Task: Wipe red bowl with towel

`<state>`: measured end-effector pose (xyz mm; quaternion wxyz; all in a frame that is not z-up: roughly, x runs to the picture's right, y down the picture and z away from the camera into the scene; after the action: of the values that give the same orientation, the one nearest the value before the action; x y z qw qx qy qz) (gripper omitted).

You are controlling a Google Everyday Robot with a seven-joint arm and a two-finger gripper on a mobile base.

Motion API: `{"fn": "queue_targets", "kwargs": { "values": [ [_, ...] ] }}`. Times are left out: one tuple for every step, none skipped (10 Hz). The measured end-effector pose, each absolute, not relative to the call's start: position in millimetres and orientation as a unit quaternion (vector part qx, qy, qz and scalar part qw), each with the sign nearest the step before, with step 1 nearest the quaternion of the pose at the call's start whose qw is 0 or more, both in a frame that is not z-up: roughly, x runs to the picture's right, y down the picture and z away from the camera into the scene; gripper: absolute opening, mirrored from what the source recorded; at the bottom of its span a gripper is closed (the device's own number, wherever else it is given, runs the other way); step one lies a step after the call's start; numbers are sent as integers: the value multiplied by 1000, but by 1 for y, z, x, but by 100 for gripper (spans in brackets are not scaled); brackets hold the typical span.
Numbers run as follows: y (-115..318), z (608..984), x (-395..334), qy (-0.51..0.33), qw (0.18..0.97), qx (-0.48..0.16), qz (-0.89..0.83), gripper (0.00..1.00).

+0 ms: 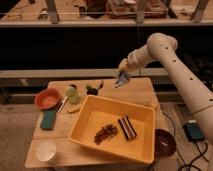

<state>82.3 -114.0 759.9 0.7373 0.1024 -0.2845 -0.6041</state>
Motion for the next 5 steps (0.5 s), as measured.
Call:
{"fn": "queue_targets", "kwargs": {
  "values": [
    [-117, 754, 52, -284, 736, 126, -601, 0],
    [-120, 749, 28, -286, 733, 144, -601, 0],
    [-123, 743, 5, -289, 727, 159, -602, 0],
    [-125, 737, -20, -293, 720, 175, -605, 0],
    [-127, 729, -50, -297, 711, 193, -607, 0]
  ]
}}
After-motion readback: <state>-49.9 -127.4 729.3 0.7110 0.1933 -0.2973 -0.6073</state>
